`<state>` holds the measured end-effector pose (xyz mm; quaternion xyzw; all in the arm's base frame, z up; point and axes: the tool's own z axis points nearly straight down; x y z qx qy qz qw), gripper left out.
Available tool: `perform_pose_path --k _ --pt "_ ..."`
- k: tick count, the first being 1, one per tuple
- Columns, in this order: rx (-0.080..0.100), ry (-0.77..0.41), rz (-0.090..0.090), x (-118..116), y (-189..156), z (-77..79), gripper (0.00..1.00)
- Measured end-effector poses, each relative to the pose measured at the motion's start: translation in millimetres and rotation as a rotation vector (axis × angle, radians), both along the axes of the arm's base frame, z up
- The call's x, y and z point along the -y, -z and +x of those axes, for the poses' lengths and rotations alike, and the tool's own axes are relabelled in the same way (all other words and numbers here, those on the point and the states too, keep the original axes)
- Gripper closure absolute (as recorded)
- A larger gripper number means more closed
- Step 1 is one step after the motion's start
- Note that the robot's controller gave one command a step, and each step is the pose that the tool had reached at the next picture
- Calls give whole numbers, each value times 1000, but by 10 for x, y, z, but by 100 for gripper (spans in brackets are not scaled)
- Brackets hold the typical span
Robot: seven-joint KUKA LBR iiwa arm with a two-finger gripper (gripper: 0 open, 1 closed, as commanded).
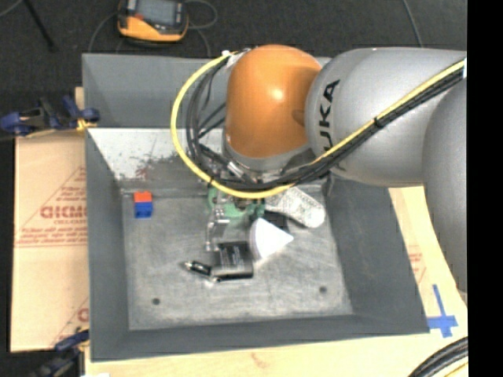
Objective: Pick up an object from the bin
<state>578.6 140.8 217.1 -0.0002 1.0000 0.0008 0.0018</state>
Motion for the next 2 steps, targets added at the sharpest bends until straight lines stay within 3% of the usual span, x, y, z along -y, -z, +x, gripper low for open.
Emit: perform_pose_path --k 1,2 --pt "3 -111 -1 367 477 -95 0" --pt "-4 -81 -3 1052 568 -381 0"
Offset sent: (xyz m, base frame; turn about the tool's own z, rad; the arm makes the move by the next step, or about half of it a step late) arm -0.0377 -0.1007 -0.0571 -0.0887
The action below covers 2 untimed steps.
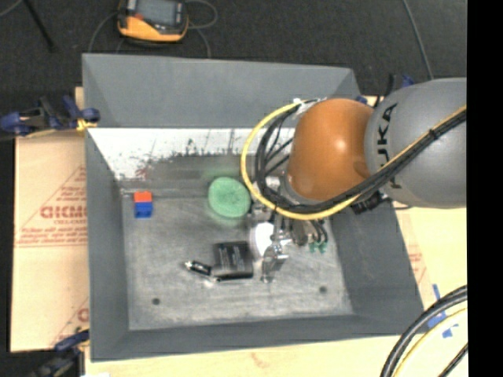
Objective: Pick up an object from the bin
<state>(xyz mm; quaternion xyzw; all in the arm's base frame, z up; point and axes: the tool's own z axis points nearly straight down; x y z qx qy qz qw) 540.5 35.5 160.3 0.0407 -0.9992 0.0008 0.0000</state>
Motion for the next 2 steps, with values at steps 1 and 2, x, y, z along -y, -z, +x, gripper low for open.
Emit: perform_pose_path --k 1,2 --pt "9 -101 1 -73 312 18 0" --pt "3 29 2 -46 709 0 0"
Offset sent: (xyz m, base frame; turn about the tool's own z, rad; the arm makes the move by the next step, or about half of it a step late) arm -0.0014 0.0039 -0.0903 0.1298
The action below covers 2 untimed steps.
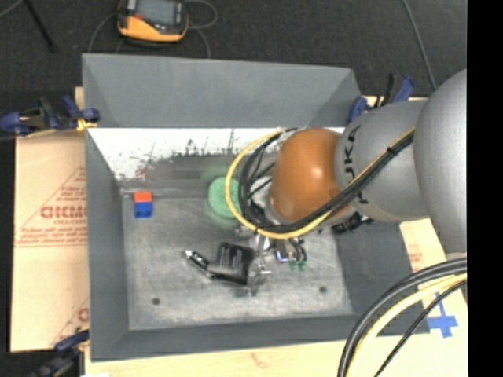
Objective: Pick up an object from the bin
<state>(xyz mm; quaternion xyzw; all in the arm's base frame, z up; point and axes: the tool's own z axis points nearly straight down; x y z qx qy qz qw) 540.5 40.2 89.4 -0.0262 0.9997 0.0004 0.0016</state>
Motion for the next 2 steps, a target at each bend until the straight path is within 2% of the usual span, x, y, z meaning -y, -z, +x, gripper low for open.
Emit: perform_pose_path --k 1,2 --pt "7 68 -3 -64 143 -48 100" --pt "7 69 -3 -64 143 -48 100"
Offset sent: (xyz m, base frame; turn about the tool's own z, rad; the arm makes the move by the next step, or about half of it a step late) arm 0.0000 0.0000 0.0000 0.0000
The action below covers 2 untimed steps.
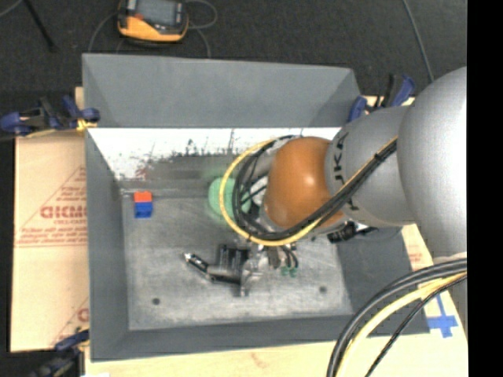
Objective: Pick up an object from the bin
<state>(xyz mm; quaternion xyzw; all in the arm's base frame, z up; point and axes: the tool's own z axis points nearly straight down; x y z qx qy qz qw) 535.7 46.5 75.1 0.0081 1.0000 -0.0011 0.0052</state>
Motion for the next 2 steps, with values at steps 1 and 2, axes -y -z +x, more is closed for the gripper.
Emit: perform_pose_path --k 1,2 --pt "-2 1 0 0 -24 -10 100" --pt "-14 1 1 -2 -180 -38 100"
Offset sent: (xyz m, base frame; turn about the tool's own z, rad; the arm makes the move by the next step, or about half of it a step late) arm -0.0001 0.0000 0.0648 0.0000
